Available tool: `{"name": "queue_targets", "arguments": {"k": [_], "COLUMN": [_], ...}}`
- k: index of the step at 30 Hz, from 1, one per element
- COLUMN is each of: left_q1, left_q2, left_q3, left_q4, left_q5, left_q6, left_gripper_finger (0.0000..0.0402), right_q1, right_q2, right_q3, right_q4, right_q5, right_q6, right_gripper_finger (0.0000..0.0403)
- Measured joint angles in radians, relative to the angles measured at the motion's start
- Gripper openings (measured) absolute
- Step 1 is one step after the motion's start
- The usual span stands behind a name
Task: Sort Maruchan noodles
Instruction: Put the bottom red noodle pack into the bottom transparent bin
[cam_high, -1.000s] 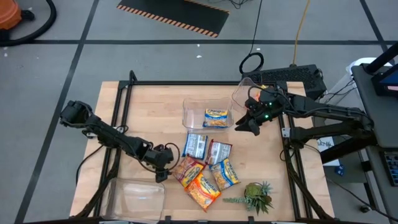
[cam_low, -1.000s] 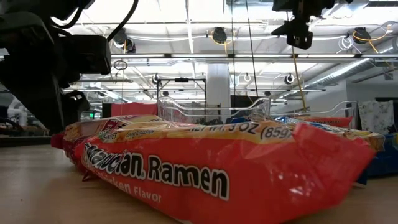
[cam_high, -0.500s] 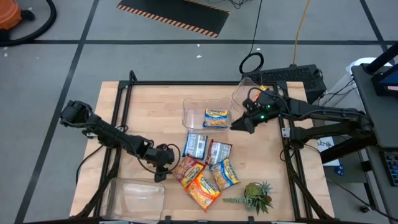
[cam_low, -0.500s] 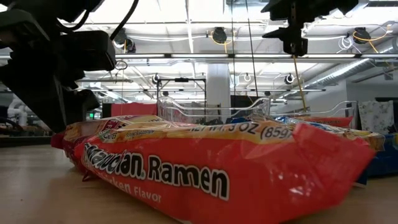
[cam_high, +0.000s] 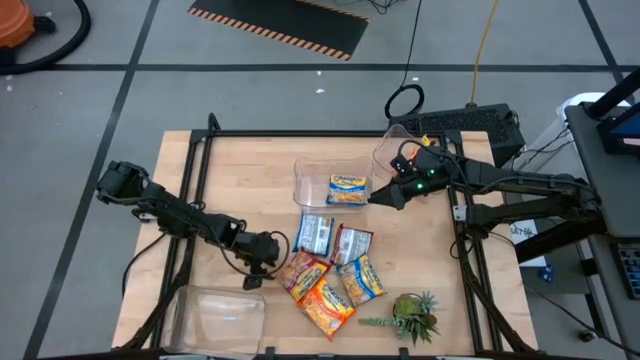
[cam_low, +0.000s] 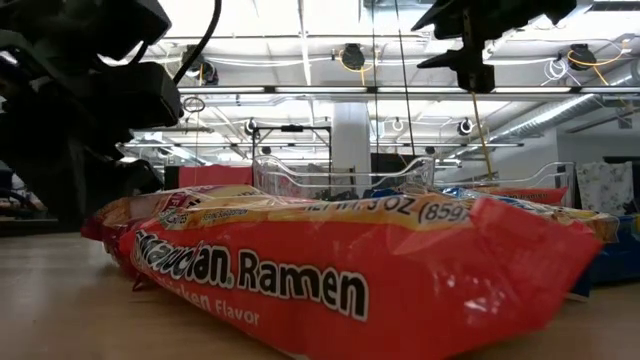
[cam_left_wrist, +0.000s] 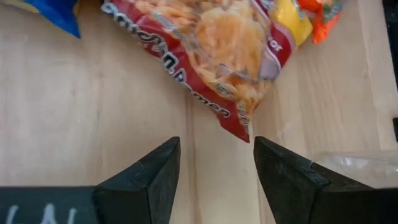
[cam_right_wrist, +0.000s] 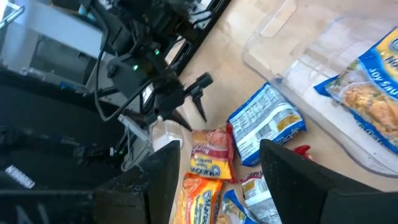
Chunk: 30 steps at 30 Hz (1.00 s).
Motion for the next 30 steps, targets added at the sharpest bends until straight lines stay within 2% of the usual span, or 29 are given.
{"name": "queue_targets", "arguments": {"k": [19,25,30], "left_q1": [0.0,0.0,-0.002], "left_q2": [0.0,0.0,0.068], "left_q3": [-0.132,-0.139,-0.141], "left_q4": [0.251,0.307,0.395], "left_q5": [0.024,0.03,0.039], "left_q6": [0.009,0.013,-0.014], "left_gripper_finger": [0.0208,0.0176,0.0152], "right_q1": [0.0,0.0,0.0], "right_q2": [0.0,0.0,0.0], "right_q3": [0.0,0.0,0.0], "right_q4": [0.0,0.0,0.0], "right_q5": [0.12,0.169,0.195], "right_q6": [0.068,0.094,0.114], "right_gripper_finger": [0.0214,0.0214,0.0214]}}
